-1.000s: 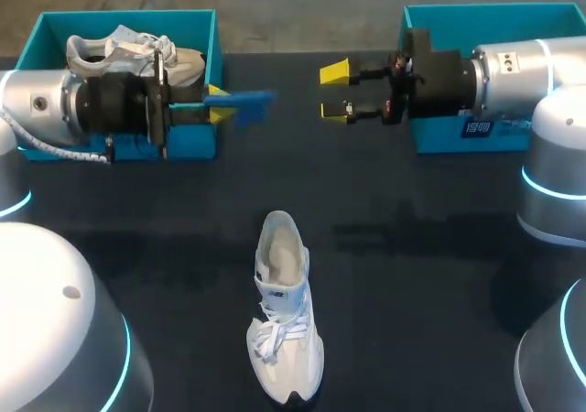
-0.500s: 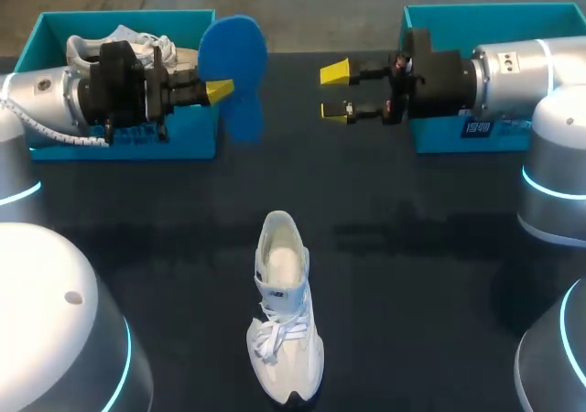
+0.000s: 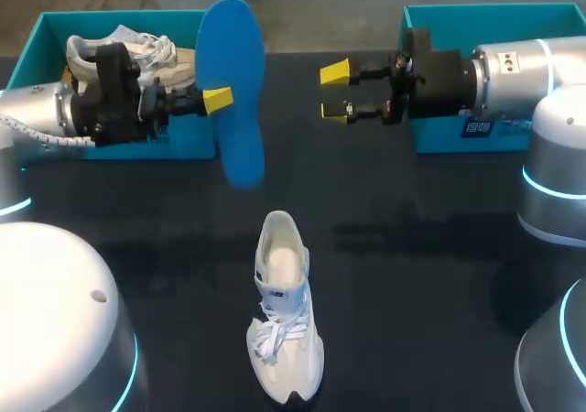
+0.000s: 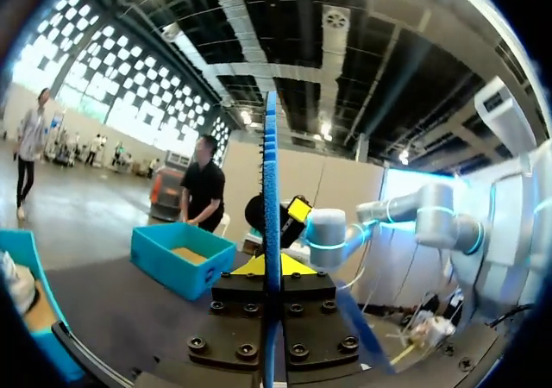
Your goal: Take the shoe out of the shoebox, open the shoe tongue, remove and reinsert the insole, then place the shoe into the shoebox
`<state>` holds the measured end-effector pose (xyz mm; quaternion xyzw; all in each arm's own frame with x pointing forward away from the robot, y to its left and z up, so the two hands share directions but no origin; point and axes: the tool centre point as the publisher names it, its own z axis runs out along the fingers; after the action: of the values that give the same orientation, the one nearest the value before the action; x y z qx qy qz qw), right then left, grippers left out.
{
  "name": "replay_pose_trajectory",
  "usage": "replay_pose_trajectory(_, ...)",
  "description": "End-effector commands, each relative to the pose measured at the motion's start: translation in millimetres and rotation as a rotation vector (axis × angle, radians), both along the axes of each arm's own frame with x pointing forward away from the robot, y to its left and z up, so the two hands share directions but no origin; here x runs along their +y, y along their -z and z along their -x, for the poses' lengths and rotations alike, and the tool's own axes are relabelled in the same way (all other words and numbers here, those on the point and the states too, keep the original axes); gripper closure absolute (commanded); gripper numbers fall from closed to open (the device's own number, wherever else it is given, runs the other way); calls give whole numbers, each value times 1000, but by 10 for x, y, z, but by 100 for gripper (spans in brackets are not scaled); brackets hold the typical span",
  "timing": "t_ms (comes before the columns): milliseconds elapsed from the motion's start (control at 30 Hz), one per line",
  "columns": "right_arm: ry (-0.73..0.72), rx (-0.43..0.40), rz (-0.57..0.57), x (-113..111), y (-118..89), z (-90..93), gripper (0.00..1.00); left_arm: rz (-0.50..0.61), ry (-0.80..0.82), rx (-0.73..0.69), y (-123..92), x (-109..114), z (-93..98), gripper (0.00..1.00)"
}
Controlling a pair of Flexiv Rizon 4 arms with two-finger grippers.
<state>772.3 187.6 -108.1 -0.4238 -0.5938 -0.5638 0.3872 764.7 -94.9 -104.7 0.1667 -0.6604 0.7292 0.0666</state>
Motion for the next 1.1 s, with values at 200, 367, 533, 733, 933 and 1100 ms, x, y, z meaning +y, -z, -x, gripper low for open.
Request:
replay_pose_trajectory(200, 2, 0, -1, 8, 6, 8, 0, 32, 2, 566, -33, 8, 46, 100)
replay_pose_trajectory(367, 2, 0, -1, 8, 6, 8, 0, 61, 16, 643, -33, 14, 24, 100)
replay_pose_trajectory(533, 2, 0, -1, 8, 6, 8, 0, 133, 29, 908, 0, 91, -40, 100)
replay_pose_trajectory(733, 2, 0, -1, 8, 6, 8, 0, 169, 58, 1178, 44, 158, -94, 100)
replay_pose_trajectory(933, 2, 0, -1, 8, 6, 8, 0, 179, 117, 1276, 106, 128, -61, 100)
replay_pose_trajectory(1100, 2, 0, -1, 8, 6, 8, 0, 197, 158, 1282, 124, 65, -1, 100)
